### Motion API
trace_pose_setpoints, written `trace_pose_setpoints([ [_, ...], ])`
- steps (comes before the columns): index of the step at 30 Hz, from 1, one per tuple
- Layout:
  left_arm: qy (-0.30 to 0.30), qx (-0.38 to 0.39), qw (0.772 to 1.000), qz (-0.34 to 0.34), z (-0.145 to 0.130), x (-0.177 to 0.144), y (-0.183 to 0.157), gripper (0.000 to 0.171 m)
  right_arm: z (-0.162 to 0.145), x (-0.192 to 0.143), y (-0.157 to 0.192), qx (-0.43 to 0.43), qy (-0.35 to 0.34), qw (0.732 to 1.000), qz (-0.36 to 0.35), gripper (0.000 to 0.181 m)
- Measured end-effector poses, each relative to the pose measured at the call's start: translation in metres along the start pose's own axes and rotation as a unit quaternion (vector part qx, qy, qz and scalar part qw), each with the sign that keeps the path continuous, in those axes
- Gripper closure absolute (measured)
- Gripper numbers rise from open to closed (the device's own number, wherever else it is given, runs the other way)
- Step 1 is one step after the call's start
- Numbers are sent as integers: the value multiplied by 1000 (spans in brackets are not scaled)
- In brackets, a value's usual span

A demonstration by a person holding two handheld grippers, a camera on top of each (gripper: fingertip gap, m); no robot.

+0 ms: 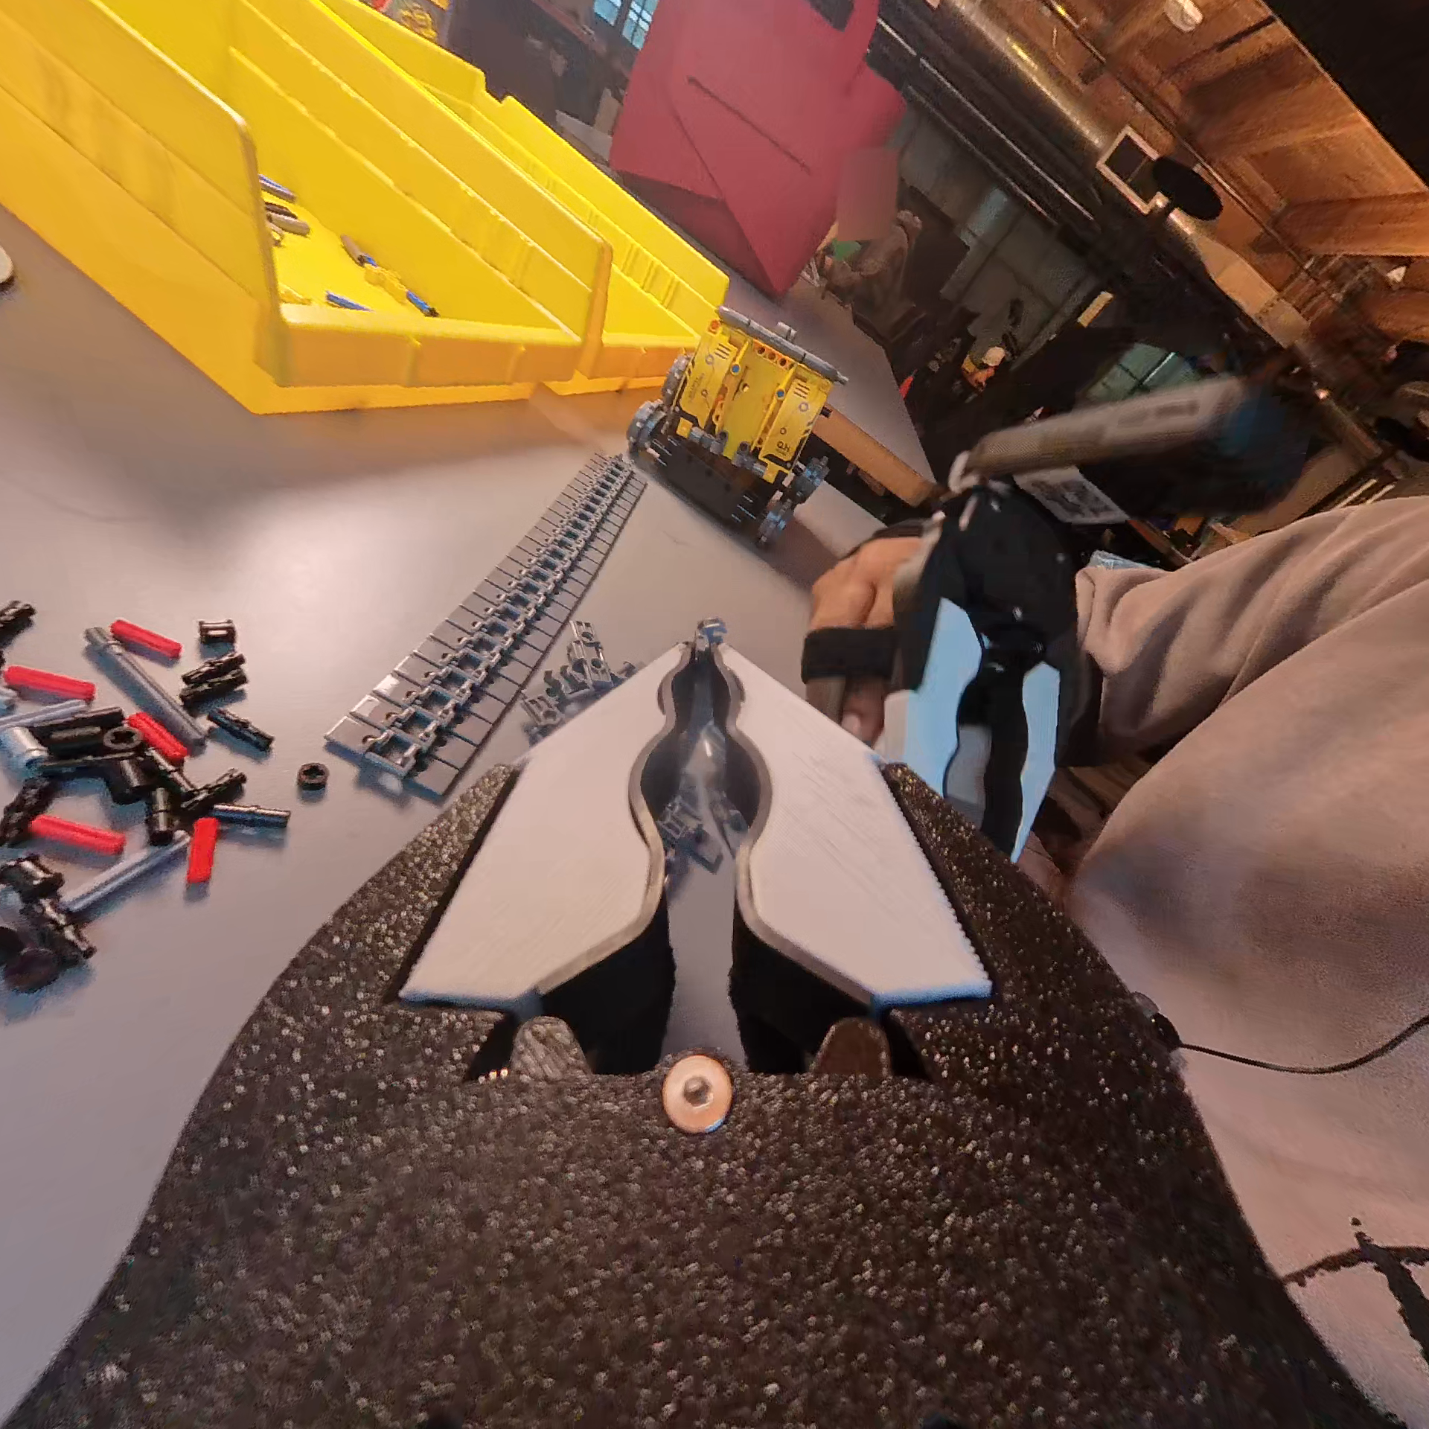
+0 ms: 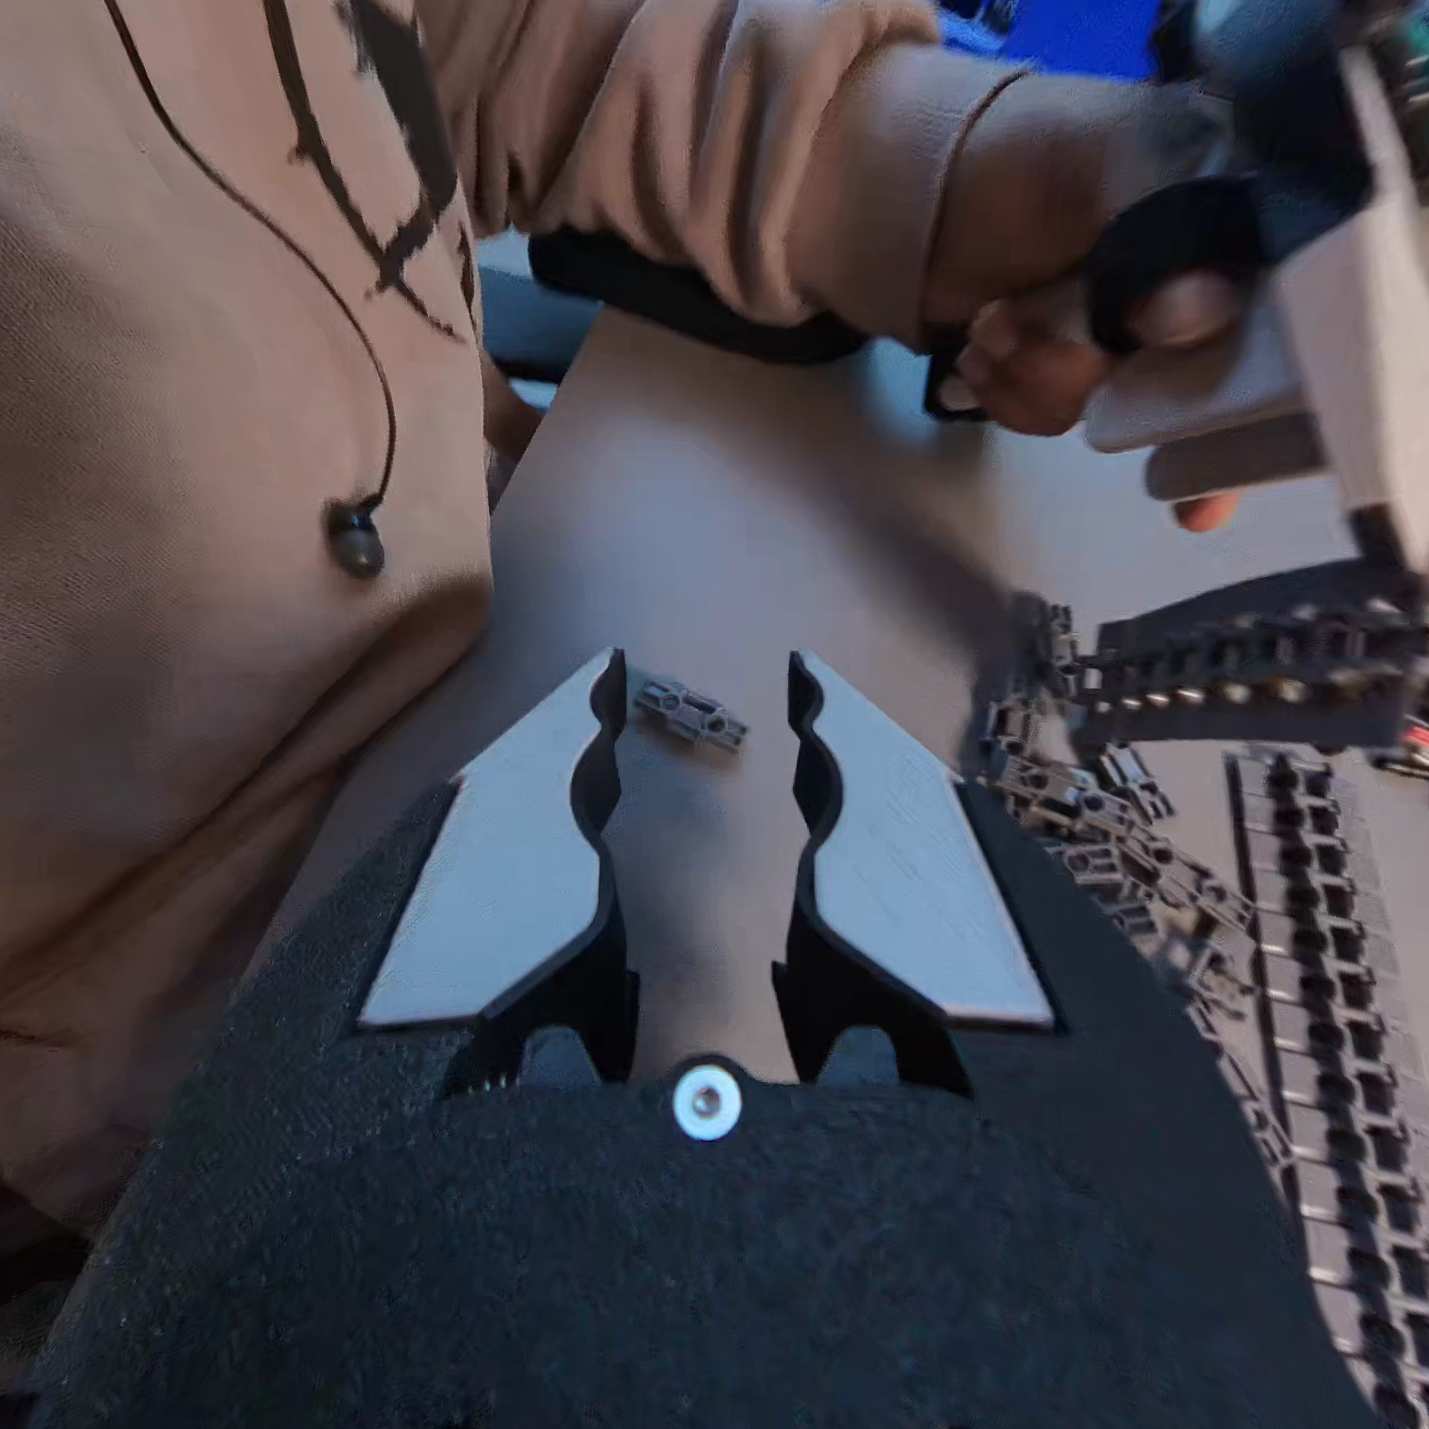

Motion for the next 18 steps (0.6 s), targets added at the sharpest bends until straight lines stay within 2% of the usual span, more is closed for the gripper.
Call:
trace_pose_setpoints([
  [3,0,-4,1000,3,-1,0,3,168,-13,23,8,-61,94,994,-16,148],
  [5,4,-3,1000,2,-2,1,3,168,-20,26,5,-53,117,992,-16,154],
  [9,8,5,1000,4,-2,1,2,169,-22,19,-3,-30,108,993,-28,166],
  [11,6,6,1000,5,-2,1,2,169,-24,10,-15,0,95,994,-54,166],
  [15,3,7,1000,5,0,-1,2,170,-32,-22,-50,48,76,983,-163,165],
  [18,4,9,1000,1,0,0,0,168,-36,-37,-69,76,56,970,-224,152],
])
Point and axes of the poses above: each gripper's, where its closed fingertips meet, x out along the fingers, z out of its top, y = z × x across the jaws, the point moved 6 cm from there along -x, back along the fingers, and after that the axes turned 1 degree about z, right-handed, at the moved point
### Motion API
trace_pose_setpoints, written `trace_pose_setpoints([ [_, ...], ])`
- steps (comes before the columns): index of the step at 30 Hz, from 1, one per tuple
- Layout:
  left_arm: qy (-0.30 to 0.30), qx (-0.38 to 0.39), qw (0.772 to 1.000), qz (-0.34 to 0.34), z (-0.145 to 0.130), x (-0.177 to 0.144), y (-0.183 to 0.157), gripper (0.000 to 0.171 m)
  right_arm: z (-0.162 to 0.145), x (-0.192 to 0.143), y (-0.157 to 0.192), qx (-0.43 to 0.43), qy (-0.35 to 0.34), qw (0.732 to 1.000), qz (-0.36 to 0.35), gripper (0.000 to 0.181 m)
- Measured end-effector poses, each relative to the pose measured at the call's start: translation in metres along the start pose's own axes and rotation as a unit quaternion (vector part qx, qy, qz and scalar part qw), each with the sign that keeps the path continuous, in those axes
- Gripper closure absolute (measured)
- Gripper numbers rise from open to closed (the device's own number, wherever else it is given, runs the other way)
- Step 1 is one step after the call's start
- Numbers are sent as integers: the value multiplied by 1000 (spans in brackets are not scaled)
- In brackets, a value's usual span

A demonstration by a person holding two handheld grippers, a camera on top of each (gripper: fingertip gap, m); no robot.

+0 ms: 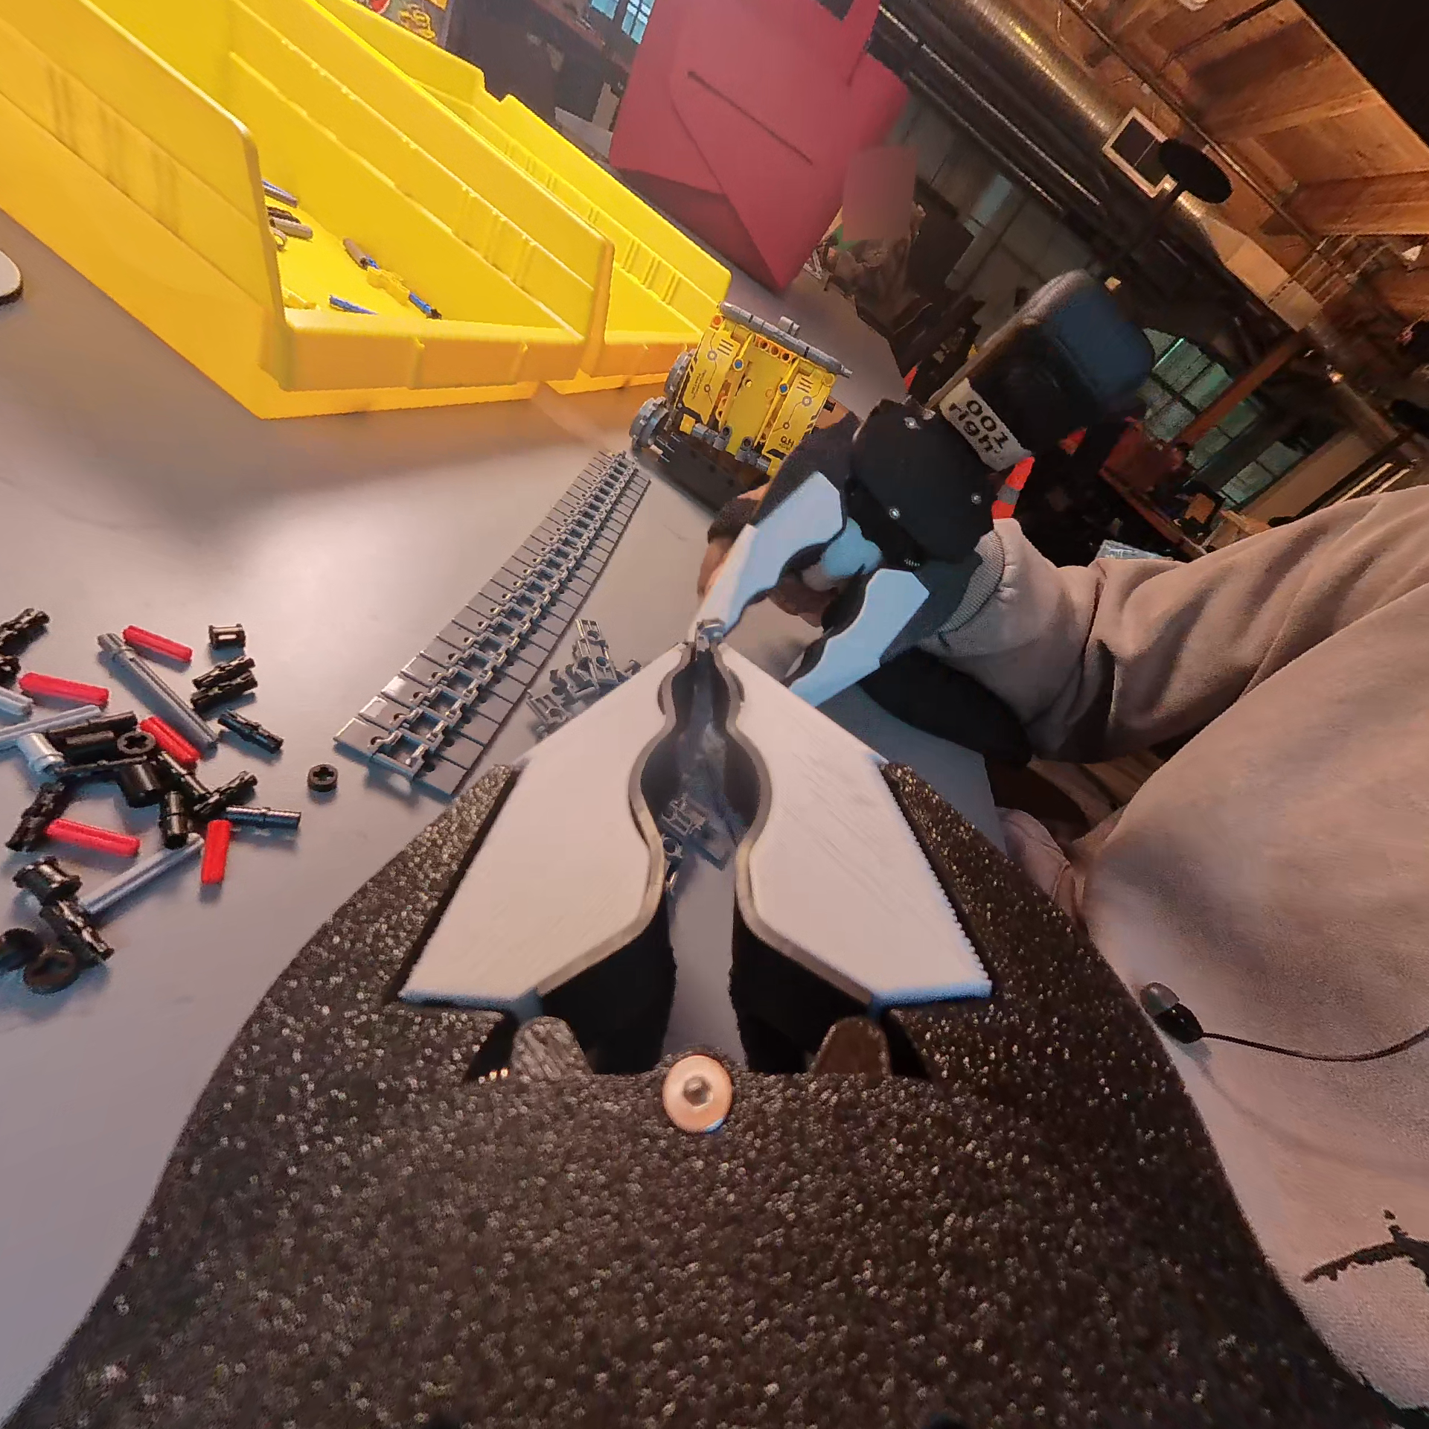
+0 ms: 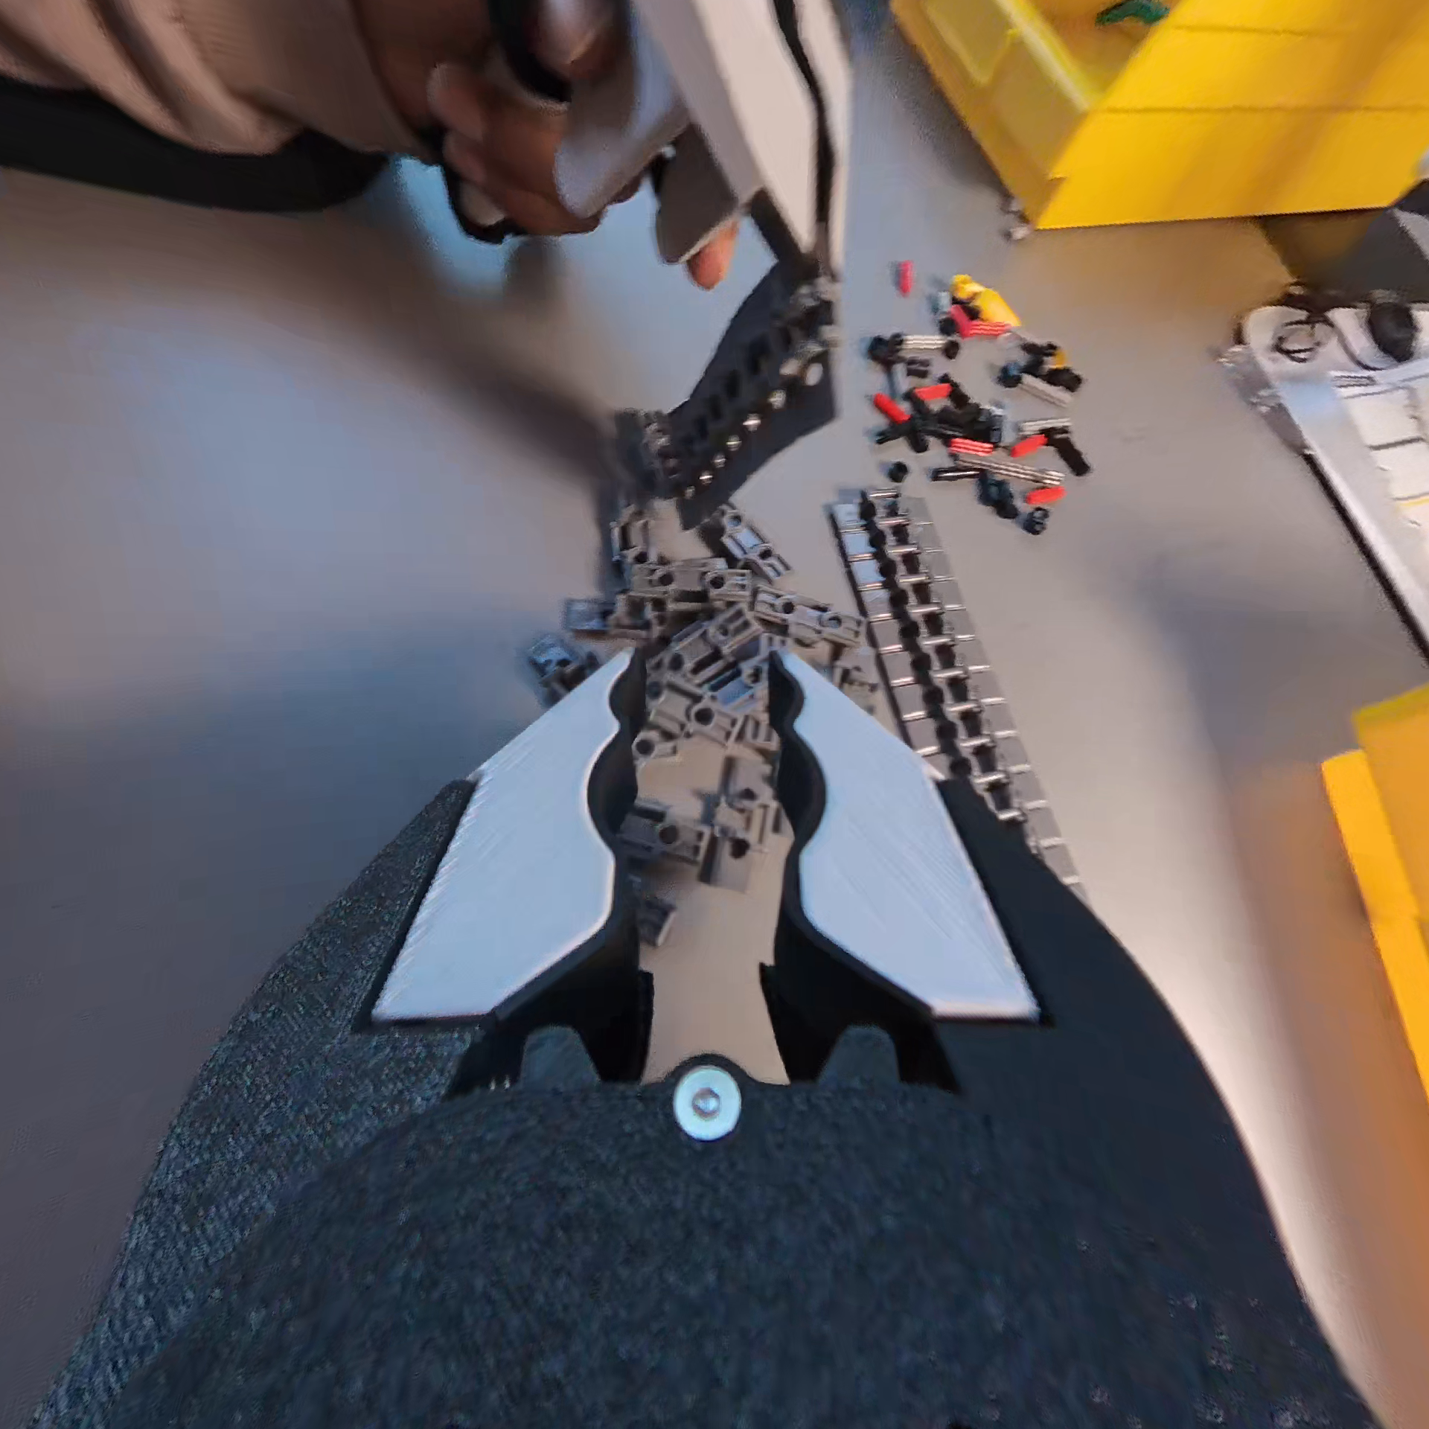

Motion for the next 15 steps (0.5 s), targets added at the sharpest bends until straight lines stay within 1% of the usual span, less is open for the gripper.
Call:
trace_pose_setpoints([
  [2,2,3,1000,-3,0,1,-1,168,8,-3,-10,23,-35,999,-12,145],
  [3,3,6,1000,-5,-1,1,-2,168,15,-5,-14,36,-58,998,-9,145],
  [6,6,21,1000,-13,-1,2,-6,169,42,-7,-21,67,-113,991,38,146],
  [8,6,34,999,-17,-1,2,-8,168,54,-3,-23,77,-116,988,74,149],
  [10,6,39,999,-21,-1,2,-10,169,61,5,-23,74,-105,986,106,157],
  [11,4,39,999,-21,0,1,-10,169,64,9,-22,68,-105,986,113,162],
  [12,1,37,999,-22,0,1,-9,168,64,13,-22,62,-101,986,115,172],
  [13,-3,32,999,-26,1,0,-9,168,62,17,-21,58,-96,987,114,173],
  [15,-11,22,999,-43,2,-1,-11,167,62,17,-19,65,-116,984,119,176],
])
Point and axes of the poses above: each gripper's, where its closed fingertips meet, x out along the fingers, z out of its top, y = z × x across the jaws, the point moved 6 cm from there along -x, back along the fingers, and after that the axes turned 1 degree about z, right-handed, at the moved point
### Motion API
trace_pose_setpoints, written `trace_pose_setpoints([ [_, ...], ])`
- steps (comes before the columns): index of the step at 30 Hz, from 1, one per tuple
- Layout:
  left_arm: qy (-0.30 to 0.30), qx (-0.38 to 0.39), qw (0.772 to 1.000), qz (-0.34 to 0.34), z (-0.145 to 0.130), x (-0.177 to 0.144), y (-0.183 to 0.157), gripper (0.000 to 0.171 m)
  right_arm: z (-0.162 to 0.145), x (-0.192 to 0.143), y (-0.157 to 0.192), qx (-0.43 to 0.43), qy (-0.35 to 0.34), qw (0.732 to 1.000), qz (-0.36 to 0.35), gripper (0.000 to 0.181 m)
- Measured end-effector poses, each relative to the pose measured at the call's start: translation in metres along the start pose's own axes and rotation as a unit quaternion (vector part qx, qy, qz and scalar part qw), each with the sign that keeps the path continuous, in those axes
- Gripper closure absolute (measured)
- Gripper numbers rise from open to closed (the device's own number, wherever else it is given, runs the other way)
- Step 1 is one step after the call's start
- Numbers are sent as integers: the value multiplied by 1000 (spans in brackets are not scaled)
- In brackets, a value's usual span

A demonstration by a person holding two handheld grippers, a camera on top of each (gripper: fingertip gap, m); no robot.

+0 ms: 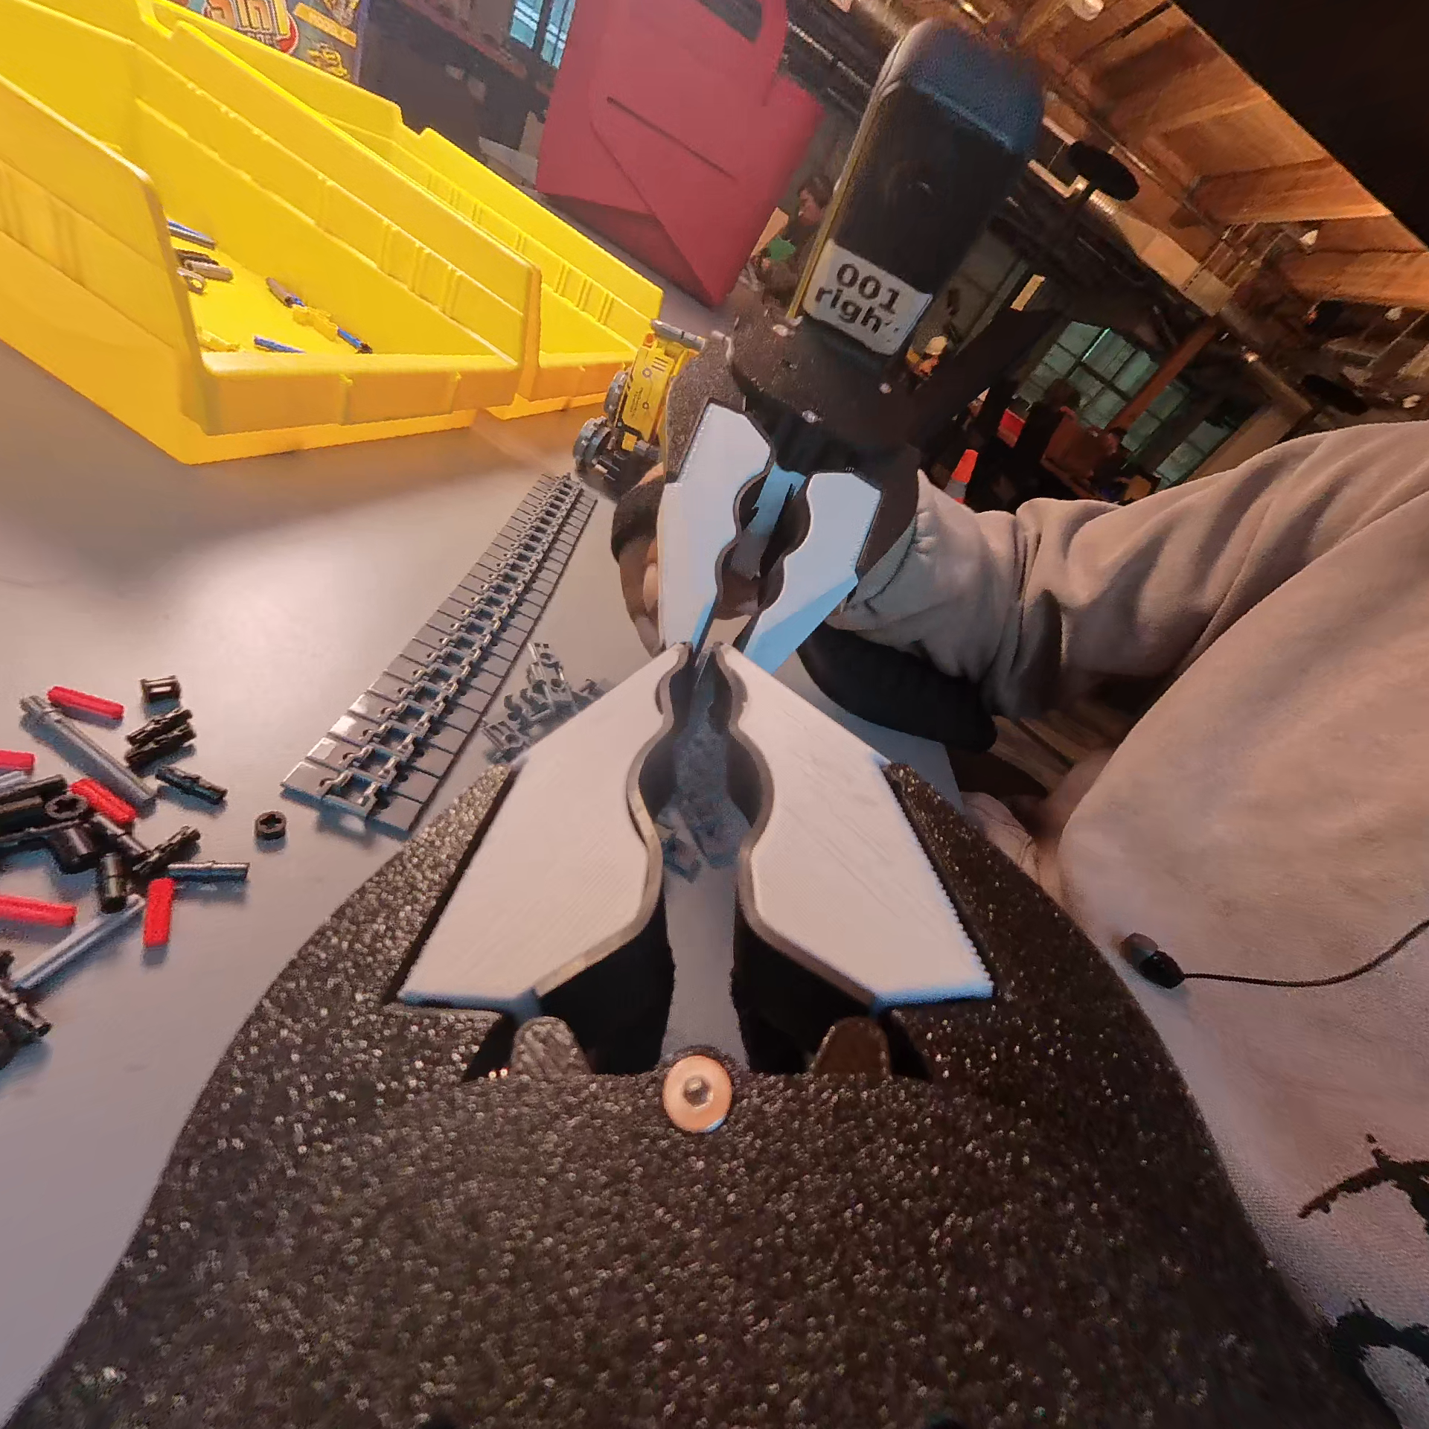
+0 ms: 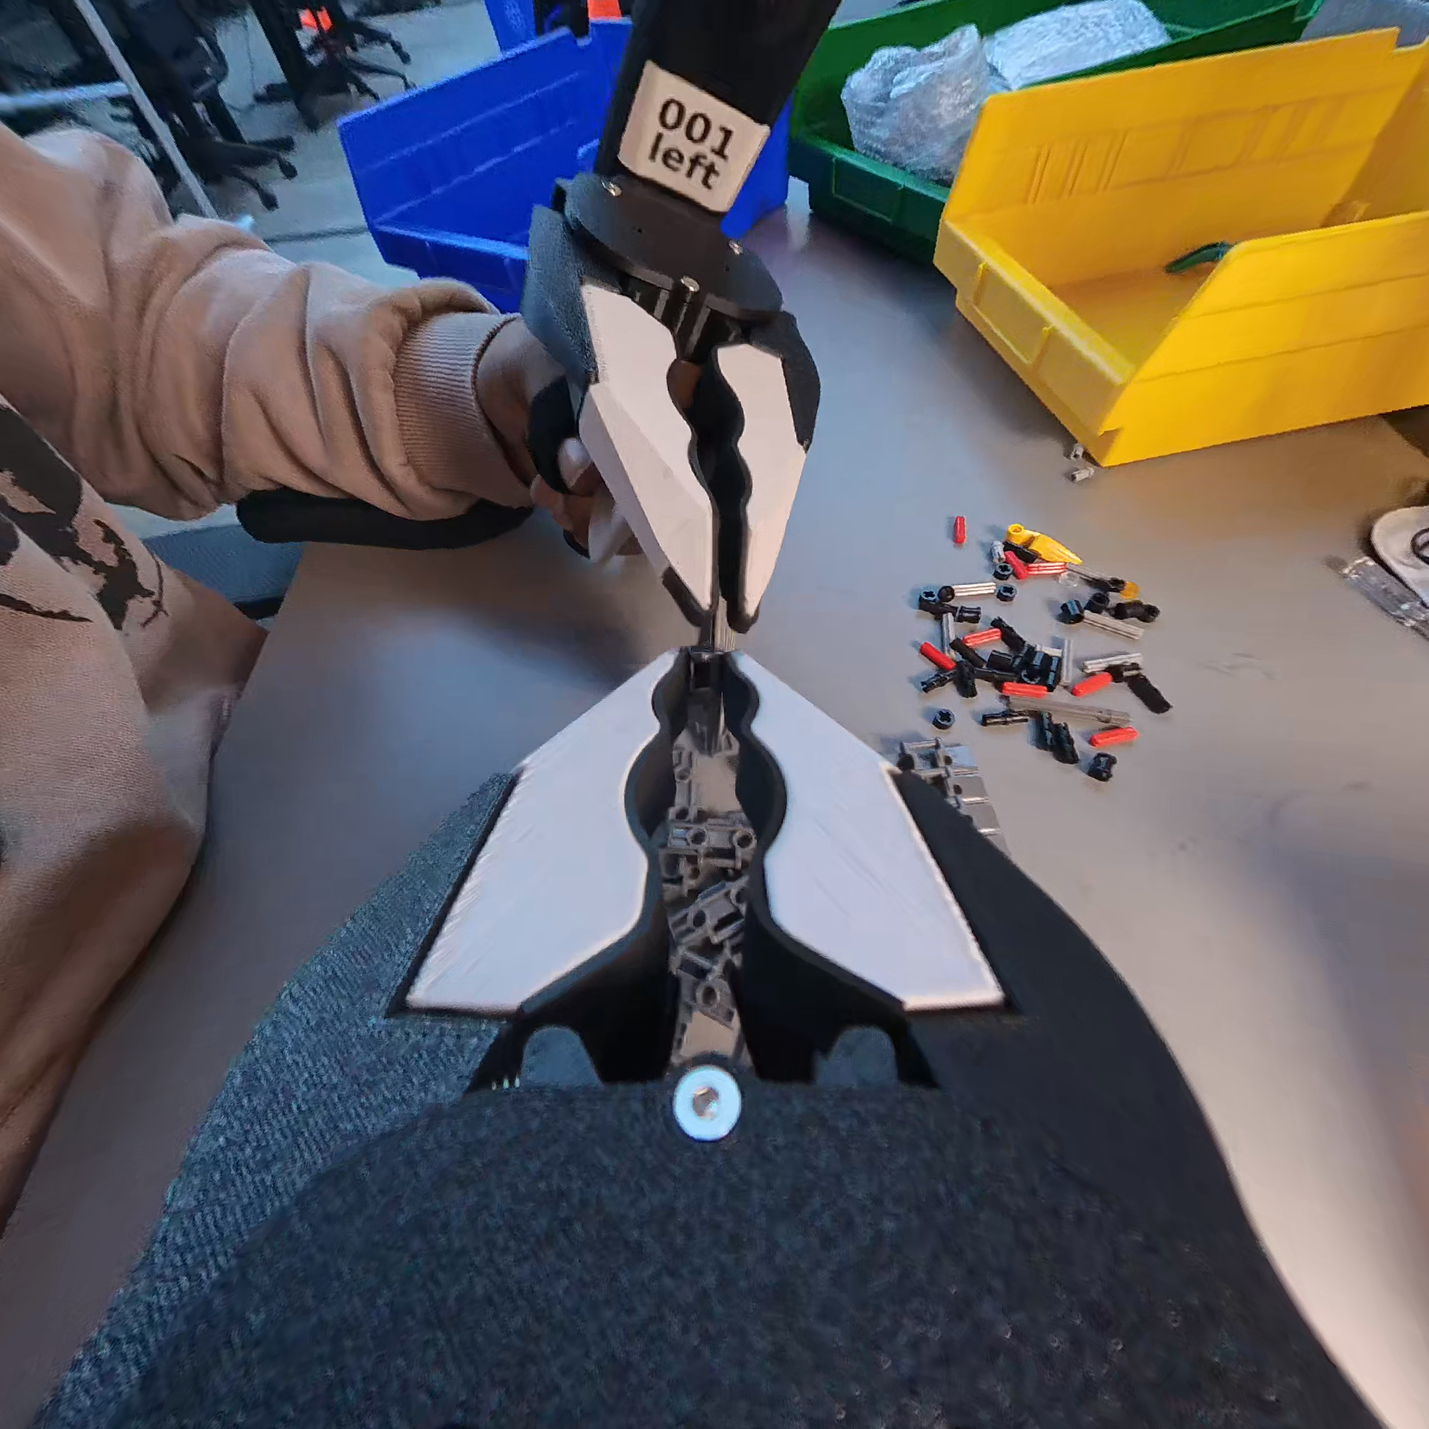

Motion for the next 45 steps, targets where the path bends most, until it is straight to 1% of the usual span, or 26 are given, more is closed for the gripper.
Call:
trace_pose_setpoints([
  [2,-16,5,1000,-17,3,-1,-4,164,1,-4,2,19,-33,999,9,176],
  [5,-31,27,998,-42,7,-1,-12,149,5,-15,4,60,-110,992,32,176],
  [7,-38,40,997,-52,8,0,-16,152,8,-22,5,85,-153,983,47,175],
  [9,-46,44,997,-48,9,0,-17,154,8,-23,7,99,-165,980,59,175],
  [11,-49,56,996,-45,9,0,-18,160,6,-22,8,97,-160,980,62,175],
  [13,-47,65,996,-41,9,-1,-18,162,6,-21,10,102,-163,979,72,175],
  [18,-10,105,994,-17,3,2,-20,166,2,-19,12,102,-152,980,77,175],
  [19,-8,107,994,-17,3,2,-20,163,2,-19,12,100,-152,980,77,175],
  [20,-5,105,994,-19,3,2,-21,167,2,-19,12,101,-151,980,80,175],
  [21,0,103,995,-18,3,2,-20,167,2,-19,12,101,-149,980,80,175],
  [26,53,96,994,3,-3,4,-17,169,-6,-16,11,78,-117,988,66,175],
  [29,84,97,992,13,-10,7,-15,170,-5,-17,11,79,-118,988,64,169],
  [31,92,90,992,13,-11,8,-15,170,-7,-17,11,79,-108,989,64,172],
  [33,96,85,992,12,-12,8,-14,169,-10,-15,11,66,-95,992,51,179],
  [36,107,76,991,13,-14,7,-13,169,-11,-12,11,53,-84,994,43,180],
  [39,97,33,995,3,-12,8,-12,170,-10,-14,12,37,-83,995,37,181],
  [41,87,-3,996,-16,-12,8,-11,170,-8,-16,15,-12,-81,996,18,181],
  [43,85,-29,996,-25,-15,8,-9,171,-7,-15,20,-62,-64,996,0,181],
  [45,86,-50,994,-37,-18,9,-7,170,-8,-14,24,-87,-53,995,-6,181],
])
Point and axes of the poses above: each gripper's, where its closed fingertips meet, x out along the fingers, z out of its top, y = z × x across the jaws, the point moved 6 cm from there along -x, back along the fingers, and after that the axes turned 1 degree about z, right-handed, at the moved point
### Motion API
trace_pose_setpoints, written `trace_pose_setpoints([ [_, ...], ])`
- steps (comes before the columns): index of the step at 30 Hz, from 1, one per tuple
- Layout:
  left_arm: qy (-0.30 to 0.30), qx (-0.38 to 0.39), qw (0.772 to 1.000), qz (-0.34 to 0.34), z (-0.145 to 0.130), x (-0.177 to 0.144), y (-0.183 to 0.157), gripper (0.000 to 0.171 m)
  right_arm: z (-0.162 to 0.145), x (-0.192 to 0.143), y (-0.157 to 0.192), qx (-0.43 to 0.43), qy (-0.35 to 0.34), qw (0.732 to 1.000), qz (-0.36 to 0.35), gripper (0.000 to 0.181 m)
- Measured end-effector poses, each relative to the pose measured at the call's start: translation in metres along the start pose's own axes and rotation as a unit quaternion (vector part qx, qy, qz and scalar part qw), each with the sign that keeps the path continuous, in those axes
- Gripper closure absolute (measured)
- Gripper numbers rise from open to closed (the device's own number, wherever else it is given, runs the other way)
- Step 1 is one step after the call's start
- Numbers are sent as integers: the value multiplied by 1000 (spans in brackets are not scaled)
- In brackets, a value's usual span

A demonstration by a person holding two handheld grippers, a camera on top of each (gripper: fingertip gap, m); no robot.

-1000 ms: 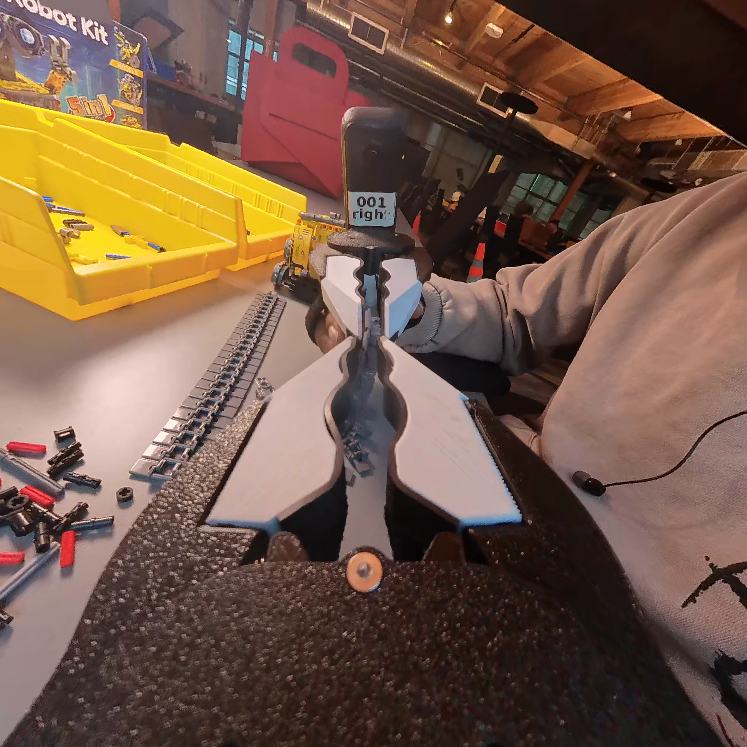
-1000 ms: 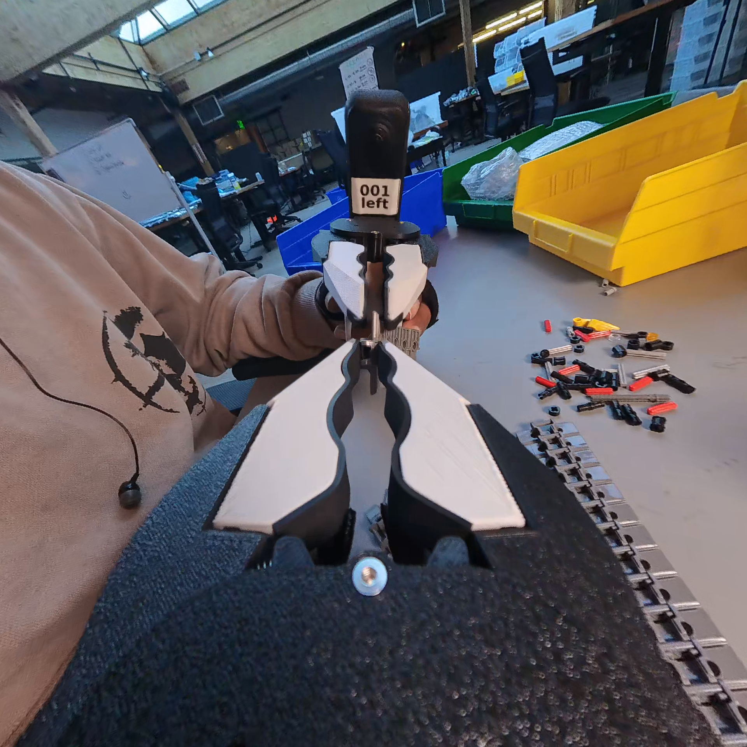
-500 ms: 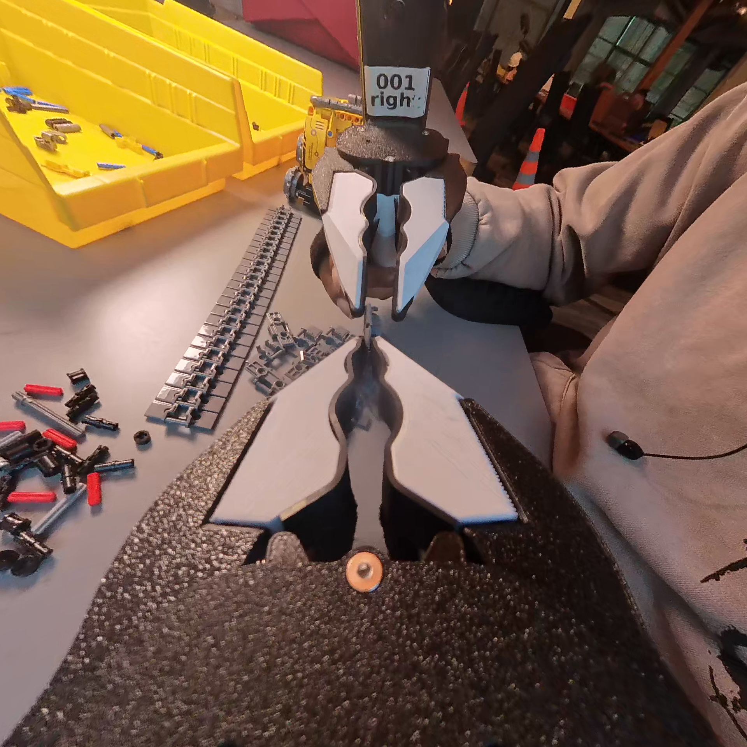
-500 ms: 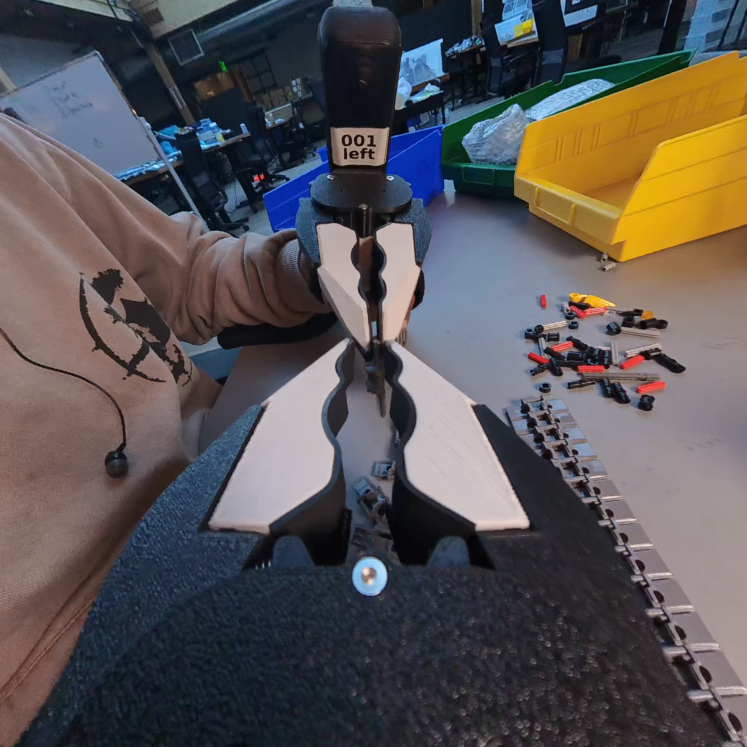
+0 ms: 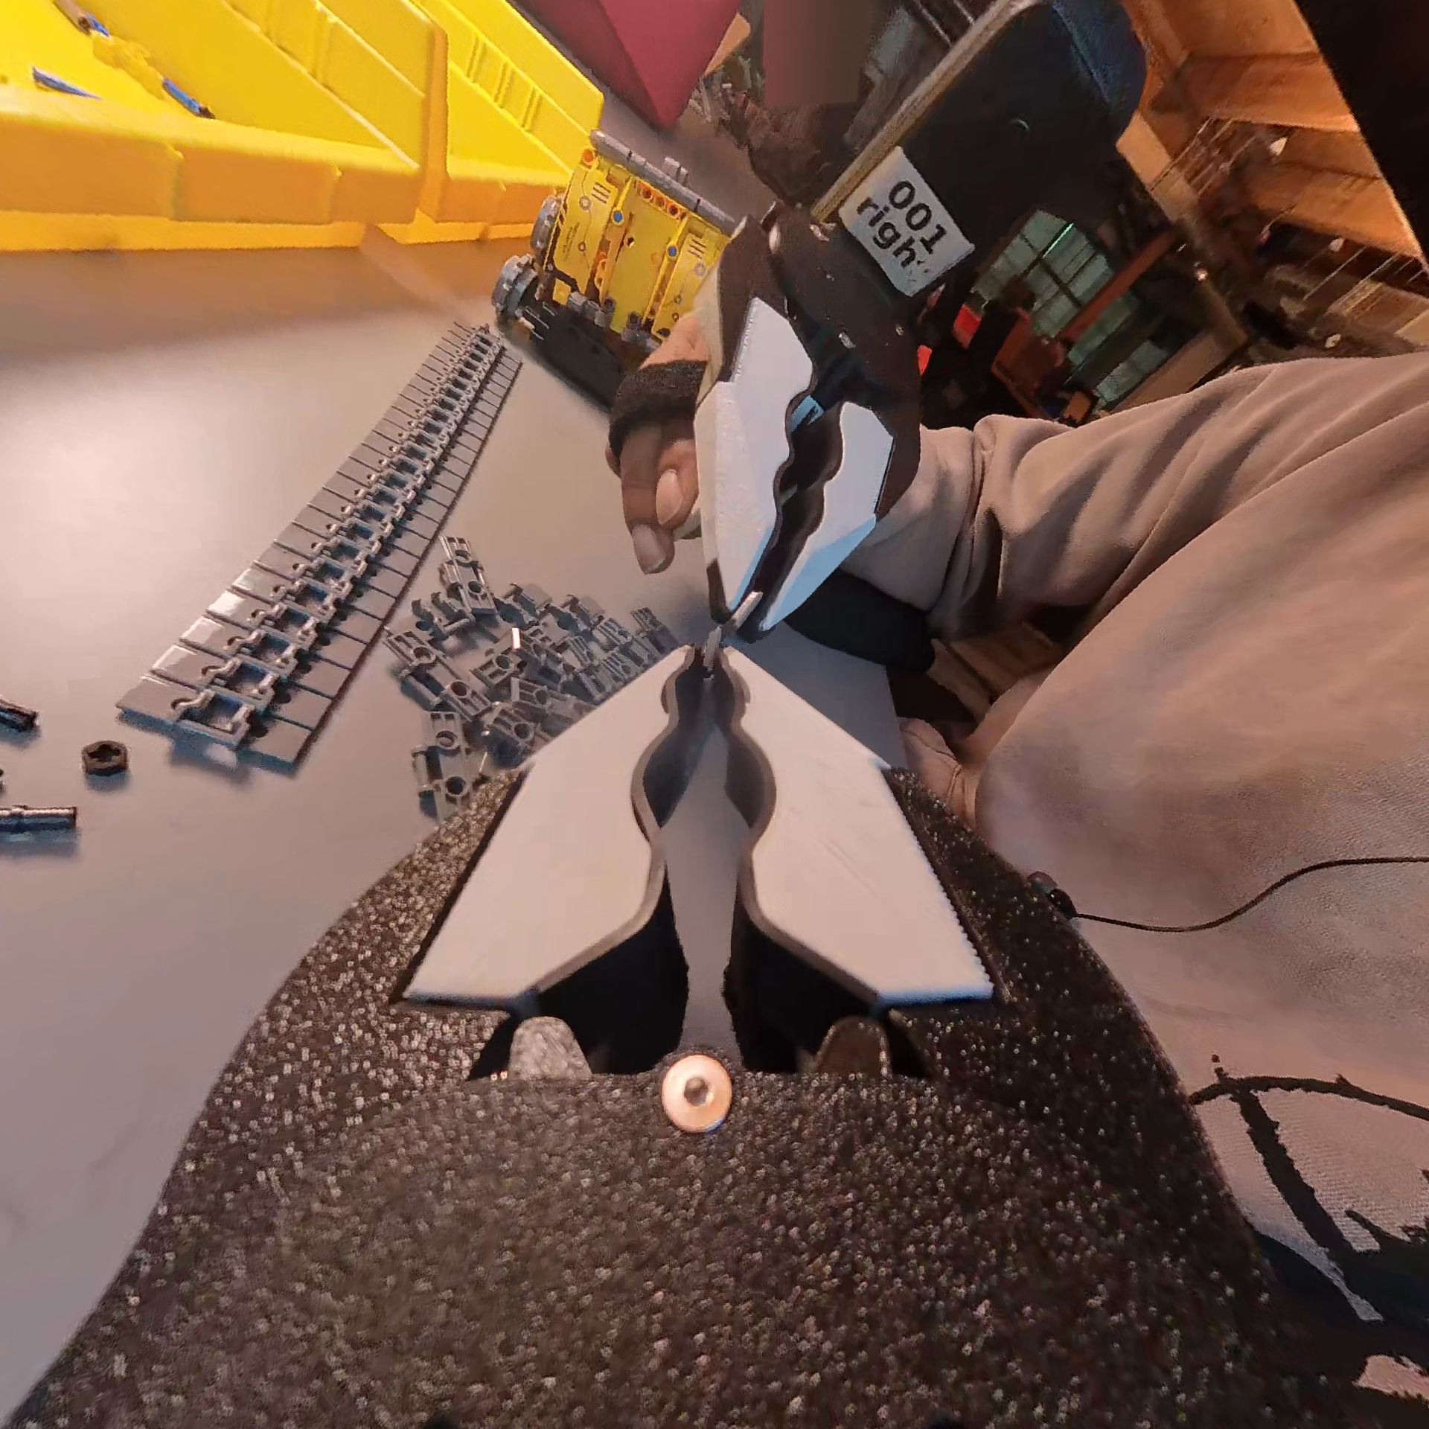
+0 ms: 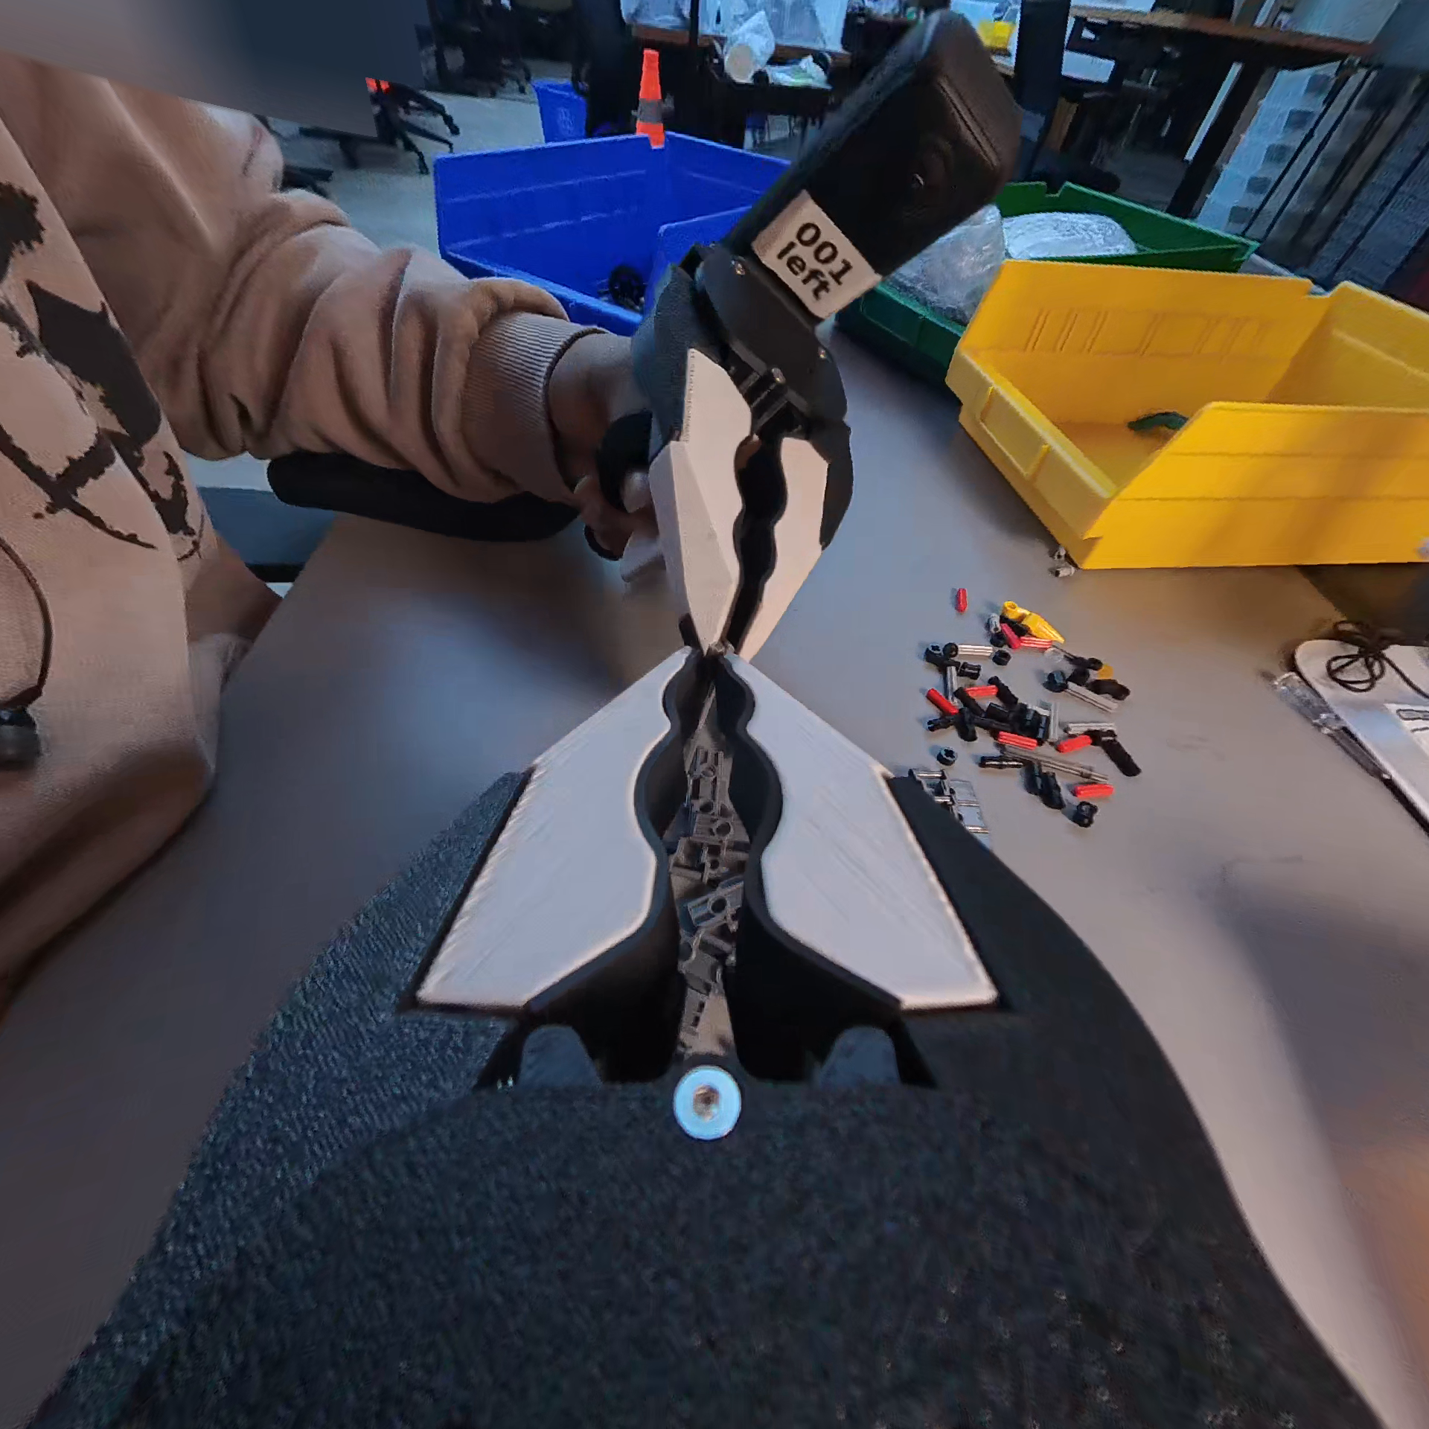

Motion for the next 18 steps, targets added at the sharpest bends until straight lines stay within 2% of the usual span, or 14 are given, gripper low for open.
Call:
trace_pose_setpoints([
  [2,9,-1,1000,4,-3,3,1,170,-3,0,2,-14,15,1000,1,181],
  [15,18,7,999,45,-9,14,8,170,-14,-1,0,49,14,998,38,181],
  [16,9,9,998,62,-4,16,12,169,-5,8,23,57,-6,990,126,181],
  [17,10,17,998,55,1,21,9,170,-11,28,49,17,33,985,169,181],
  [18,16,35,998,47,6,25,3,170,-19,40,54,-19,60,986,157,181],
])
Point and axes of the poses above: each gripper's, where its closed fingertips meet, x out along the fingers, z out of its top, y = z × x across the jaws, the point moved 6 cm from there along -x, back along the fingers, and after that the axes turned 1 degree about z, right-handed, at the moved point
